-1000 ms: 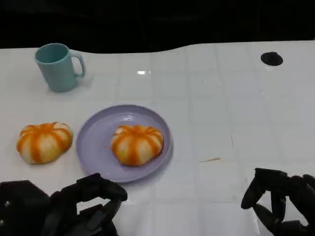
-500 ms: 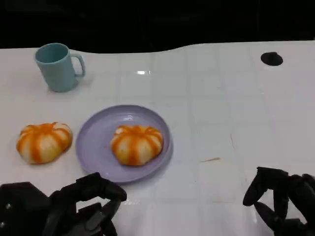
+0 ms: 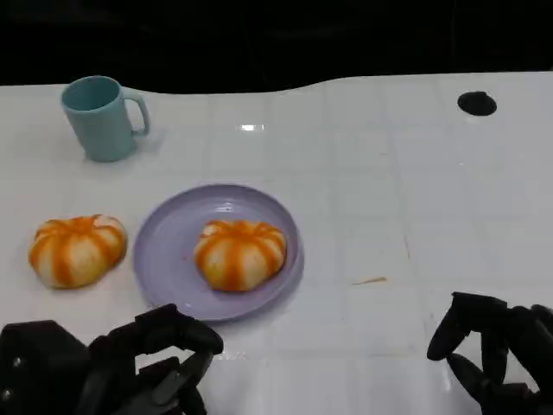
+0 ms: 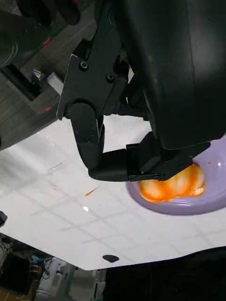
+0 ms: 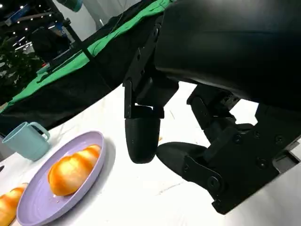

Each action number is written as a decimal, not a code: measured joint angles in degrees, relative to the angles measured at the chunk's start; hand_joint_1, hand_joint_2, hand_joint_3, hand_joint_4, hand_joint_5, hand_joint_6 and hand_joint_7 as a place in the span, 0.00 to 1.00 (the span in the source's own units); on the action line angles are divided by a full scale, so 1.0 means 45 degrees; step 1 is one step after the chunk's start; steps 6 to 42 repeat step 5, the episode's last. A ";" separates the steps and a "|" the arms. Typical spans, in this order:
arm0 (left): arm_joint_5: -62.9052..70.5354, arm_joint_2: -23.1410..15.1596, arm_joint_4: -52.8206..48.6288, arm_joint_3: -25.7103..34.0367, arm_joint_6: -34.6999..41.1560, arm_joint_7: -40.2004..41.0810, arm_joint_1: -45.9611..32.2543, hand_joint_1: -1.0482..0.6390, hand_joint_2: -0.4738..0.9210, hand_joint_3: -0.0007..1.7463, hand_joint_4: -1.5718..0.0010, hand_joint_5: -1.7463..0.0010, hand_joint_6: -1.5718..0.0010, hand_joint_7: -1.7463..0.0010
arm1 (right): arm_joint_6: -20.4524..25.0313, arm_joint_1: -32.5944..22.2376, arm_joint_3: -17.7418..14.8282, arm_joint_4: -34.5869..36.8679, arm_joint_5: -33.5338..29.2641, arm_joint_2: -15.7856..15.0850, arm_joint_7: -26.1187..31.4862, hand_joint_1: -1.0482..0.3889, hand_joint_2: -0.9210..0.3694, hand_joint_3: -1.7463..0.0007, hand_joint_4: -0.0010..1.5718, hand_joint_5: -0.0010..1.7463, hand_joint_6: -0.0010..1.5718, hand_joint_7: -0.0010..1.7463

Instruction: Grasp the bread from the table and place it into the plate.

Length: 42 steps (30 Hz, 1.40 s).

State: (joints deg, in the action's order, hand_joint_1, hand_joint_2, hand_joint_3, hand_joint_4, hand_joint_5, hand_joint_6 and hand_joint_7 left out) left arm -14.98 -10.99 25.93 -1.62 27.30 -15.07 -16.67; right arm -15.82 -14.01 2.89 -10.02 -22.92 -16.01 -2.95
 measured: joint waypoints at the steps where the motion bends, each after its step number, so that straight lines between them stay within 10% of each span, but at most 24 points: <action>1: 0.0015 -0.0001 0.0000 -0.0009 0.0000 0.0000 0.0002 0.42 1.00 0.29 0.59 0.00 0.61 0.25 | -0.0003 0.0000 0.0001 0.0000 0.0000 0.0000 0.0001 0.63 0.37 0.37 0.62 1.00 0.53 0.80; 42: 0.0024 0.0000 -0.0003 -0.0027 0.0000 0.0000 0.0033 0.42 1.00 0.29 0.59 0.00 0.61 0.25 | 0.0007 -0.0001 0.0014 -0.0005 0.0000 0.0001 0.0000 0.64 0.37 0.36 0.62 1.00 0.53 0.80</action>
